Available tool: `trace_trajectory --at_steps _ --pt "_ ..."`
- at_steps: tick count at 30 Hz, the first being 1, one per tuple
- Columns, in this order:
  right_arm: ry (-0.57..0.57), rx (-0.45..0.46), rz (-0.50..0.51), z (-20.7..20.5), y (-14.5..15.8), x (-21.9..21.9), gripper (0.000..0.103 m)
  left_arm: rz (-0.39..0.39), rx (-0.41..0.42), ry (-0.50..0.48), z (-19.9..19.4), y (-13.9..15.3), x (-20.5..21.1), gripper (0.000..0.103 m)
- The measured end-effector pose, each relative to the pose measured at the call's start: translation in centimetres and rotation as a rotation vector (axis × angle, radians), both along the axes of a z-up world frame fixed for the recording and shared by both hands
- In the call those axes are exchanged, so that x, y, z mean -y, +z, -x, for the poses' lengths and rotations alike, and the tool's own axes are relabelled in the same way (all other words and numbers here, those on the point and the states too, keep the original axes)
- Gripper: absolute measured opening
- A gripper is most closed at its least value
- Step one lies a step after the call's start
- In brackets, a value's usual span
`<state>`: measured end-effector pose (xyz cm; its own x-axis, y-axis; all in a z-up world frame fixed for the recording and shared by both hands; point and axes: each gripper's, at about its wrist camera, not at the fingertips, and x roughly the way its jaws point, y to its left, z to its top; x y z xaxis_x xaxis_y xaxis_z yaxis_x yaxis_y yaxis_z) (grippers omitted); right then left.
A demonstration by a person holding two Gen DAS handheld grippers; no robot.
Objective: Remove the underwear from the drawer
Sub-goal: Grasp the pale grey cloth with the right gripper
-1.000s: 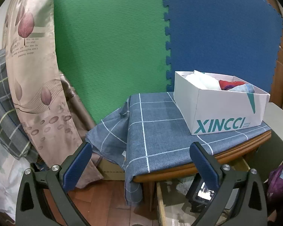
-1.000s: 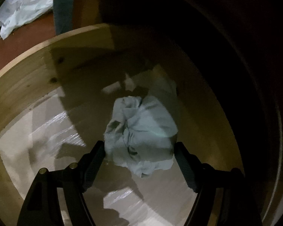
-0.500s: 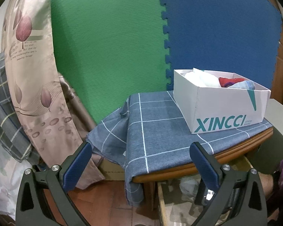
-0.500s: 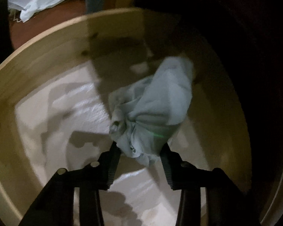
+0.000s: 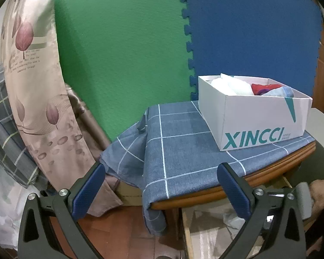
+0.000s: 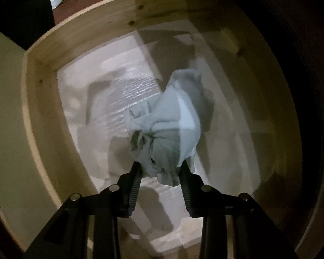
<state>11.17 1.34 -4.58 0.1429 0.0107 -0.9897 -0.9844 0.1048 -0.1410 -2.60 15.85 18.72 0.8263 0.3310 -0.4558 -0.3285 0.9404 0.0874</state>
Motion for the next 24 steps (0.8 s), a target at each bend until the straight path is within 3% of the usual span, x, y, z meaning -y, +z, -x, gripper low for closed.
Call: trace_trajectory --at_steps 7,16,21,24 --pt "-0.092 -0.036 -0.073 -0.6 2.6 1.9 0.032 -0.001 -0.004 0.001 0.0 0.0 0.1 0.103" --pt "-0.216 -0.097 -0.121 -2.4 2.1 4.4 0.032 -0.015 -0.010 0.000 -0.1 -0.2 0.1 0.103" --pt "-0.275 -0.129 -0.166 -1.0 3.8 5.4 0.030 -0.013 -0.009 0.000 -0.1 -0.2 0.2 0.103" --pt "-0.291 -0.137 -0.156 -1.4 3.2 5.5 0.030 -0.014 -0.009 -0.001 -0.2 -0.2 0.2 0.103"
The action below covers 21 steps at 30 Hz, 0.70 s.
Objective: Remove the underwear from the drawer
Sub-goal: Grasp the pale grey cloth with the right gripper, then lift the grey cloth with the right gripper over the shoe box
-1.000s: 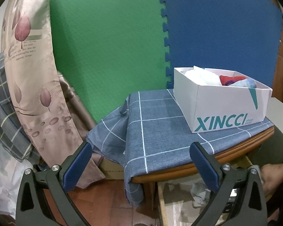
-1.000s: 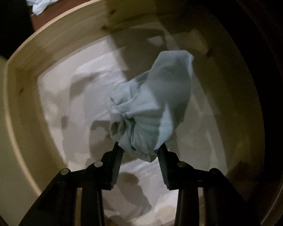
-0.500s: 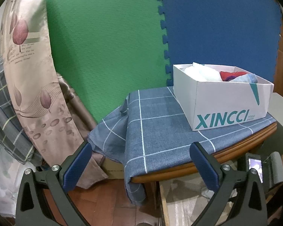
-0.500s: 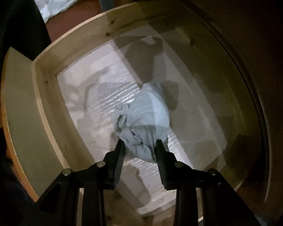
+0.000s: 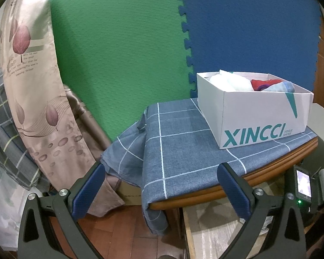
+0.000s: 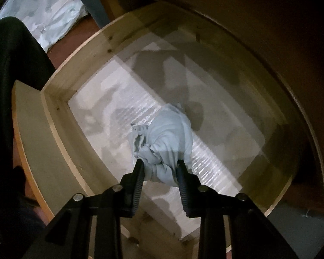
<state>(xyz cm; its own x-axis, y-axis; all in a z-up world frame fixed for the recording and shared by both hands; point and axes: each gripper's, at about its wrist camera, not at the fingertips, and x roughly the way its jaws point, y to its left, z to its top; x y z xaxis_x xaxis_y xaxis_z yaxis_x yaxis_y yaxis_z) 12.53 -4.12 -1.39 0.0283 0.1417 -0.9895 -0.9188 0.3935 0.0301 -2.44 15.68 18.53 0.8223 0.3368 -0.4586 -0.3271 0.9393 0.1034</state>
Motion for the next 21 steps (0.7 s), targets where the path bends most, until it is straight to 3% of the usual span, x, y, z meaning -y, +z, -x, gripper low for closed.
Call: trace_trajectory --at_steps 4,10,21 --pt "-0.001 -0.022 0.028 -0.1 -0.2 -0.4 0.032 -0.006 -0.001 0.001 0.0 0.0 0.1 0.103" --pt "0.028 0.044 0.106 -0.2 -2.7 -1.7 0.065 -0.006 0.000 -0.002 0.1 -0.2 0.1 0.103" --pt "-0.031 -0.004 0.101 -1.2 -5.0 -3.4 0.070 -0.011 -0.006 -0.003 -0.2 -0.2 0.3 0.103"
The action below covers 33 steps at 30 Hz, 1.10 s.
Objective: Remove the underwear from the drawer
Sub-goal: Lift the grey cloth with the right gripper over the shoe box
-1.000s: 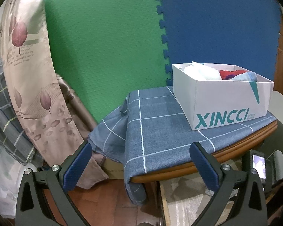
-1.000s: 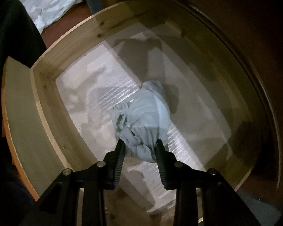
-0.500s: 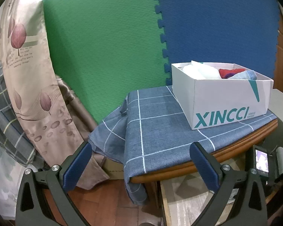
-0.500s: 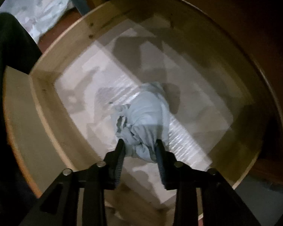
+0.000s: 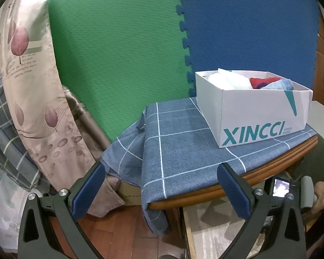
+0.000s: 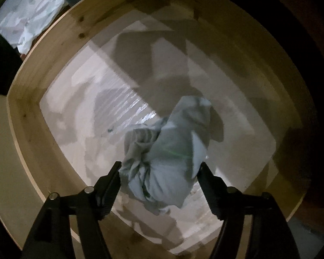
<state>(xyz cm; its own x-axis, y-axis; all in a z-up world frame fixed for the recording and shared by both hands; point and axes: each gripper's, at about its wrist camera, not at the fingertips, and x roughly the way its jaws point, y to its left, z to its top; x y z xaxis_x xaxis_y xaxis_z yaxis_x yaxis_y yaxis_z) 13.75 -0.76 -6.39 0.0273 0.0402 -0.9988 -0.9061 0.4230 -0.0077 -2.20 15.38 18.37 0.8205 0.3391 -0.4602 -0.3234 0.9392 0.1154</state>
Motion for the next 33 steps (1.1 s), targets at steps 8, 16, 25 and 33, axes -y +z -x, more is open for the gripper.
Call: trace_trajectory --at_steps 8,16,25,33 --pt "-0.001 -0.004 -0.056 1.1 3.2 1.8 0.043 -0.008 -0.004 -0.003 0.0 -0.1 0.2 0.103" --pt "-0.057 0.019 -0.167 3.2 8.0 5.4 0.043 -0.011 -0.006 -0.004 0.0 -0.1 0.3 0.103" --pt "-0.103 0.041 -0.395 5.1 17.3 8.0 0.043 -0.021 -0.009 -0.010 0.0 -0.1 0.4 0.103" --pt "-0.201 0.124 -0.635 5.3 28.5 12.0 0.043 -0.036 -0.016 -0.015 -0.3 0.0 0.9 0.103"
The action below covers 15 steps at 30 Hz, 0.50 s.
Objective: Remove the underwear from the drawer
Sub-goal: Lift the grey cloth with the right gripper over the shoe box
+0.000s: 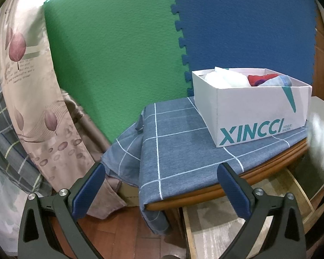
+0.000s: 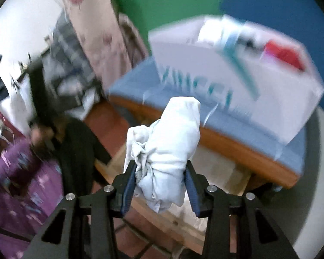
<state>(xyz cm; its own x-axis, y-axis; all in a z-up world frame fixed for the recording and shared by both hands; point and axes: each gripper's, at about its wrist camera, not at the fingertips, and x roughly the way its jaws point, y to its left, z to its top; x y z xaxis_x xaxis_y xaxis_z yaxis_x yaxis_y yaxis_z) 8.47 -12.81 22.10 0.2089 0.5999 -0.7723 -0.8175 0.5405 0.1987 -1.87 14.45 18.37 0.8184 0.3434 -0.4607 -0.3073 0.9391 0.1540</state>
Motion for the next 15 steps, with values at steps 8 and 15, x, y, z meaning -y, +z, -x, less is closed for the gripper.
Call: trace_trajectory --at_steps 8,15 --pt "-0.064 0.147 -0.118 -3.5 9.1 0.4 0.043 -0.019 0.001 -0.007 -0.1 0.1 0.4 0.103" --pt "-0.088 0.188 -0.144 -8.8 11.7 -4.0 0.043 -0.007 0.005 -0.005 -0.1 0.3 0.2 0.103"
